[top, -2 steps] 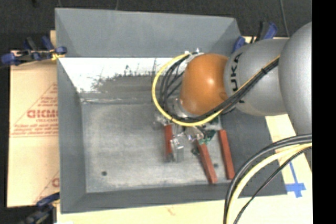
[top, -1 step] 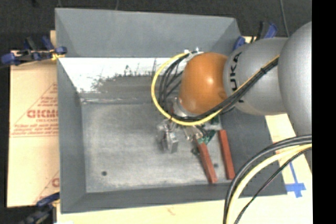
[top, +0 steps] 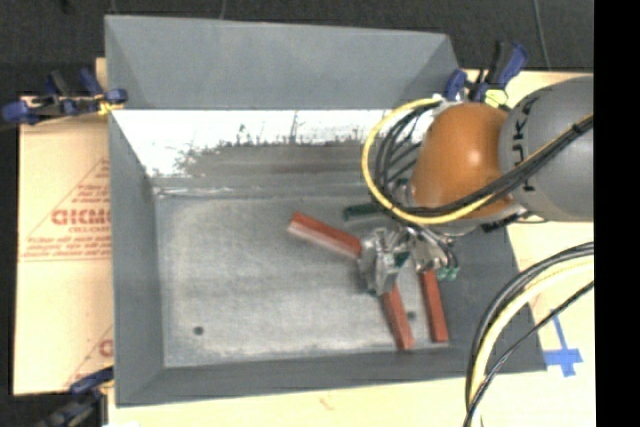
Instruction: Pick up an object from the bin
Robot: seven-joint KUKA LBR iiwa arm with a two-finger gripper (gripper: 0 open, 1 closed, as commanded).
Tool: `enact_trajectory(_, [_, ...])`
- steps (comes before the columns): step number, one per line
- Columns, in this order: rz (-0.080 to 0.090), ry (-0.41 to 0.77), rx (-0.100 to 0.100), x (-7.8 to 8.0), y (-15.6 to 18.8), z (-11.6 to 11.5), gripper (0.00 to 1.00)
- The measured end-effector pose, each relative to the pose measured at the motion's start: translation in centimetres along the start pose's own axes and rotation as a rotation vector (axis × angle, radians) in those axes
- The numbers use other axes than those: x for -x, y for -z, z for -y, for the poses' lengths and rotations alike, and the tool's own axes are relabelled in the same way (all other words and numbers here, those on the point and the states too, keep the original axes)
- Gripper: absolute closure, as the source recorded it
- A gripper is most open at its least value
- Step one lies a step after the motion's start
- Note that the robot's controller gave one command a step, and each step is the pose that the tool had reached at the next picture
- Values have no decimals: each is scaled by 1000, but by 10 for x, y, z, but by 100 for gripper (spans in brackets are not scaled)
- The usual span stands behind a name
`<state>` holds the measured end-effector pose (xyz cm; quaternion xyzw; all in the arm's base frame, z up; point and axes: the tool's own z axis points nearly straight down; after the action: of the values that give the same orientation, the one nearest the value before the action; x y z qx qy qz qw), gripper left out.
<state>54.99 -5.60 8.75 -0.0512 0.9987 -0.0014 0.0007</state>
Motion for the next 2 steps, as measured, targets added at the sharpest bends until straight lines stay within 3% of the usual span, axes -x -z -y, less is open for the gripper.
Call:
enact_trajectory(1, [0,-156,3,-24,-3,76,100])
enact_trajectory(2, [0,-153,4,-23,-3,73,0])
